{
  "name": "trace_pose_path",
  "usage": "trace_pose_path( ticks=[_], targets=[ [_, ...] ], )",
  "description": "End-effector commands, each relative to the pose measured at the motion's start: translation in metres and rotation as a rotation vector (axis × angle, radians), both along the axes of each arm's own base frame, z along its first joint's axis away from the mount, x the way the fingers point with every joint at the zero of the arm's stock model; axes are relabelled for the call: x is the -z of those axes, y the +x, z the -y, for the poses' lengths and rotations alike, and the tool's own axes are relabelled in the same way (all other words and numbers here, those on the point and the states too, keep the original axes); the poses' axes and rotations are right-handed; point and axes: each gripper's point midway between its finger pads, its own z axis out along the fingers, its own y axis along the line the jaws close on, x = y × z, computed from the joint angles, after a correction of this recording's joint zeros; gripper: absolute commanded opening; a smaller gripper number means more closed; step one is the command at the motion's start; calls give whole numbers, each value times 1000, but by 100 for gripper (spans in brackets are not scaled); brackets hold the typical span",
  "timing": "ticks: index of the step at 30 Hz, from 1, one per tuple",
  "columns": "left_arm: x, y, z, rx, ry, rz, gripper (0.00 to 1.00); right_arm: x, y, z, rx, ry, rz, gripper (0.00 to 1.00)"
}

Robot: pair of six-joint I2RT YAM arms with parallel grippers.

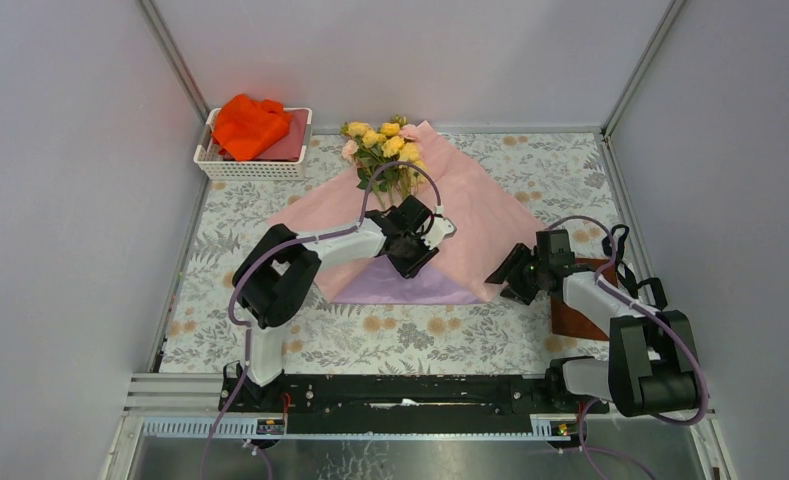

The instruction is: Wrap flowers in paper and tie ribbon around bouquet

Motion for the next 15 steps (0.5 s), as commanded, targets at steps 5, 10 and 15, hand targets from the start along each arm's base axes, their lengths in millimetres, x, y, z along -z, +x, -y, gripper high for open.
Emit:
trace_pose_path(
  ticks=[5, 10, 15],
  targets=[
    [2, 8, 4, -14, -9, 37, 41, 39, -4, 16, 110, 11, -71, 49],
    [-2, 14, 8, -26, -22, 63, 41, 31, 12, 18, 132, 39, 4, 16],
    [4, 16, 7, -33, -5, 57, 41, 19, 24, 21, 99, 4, 63, 0]
  ],
)
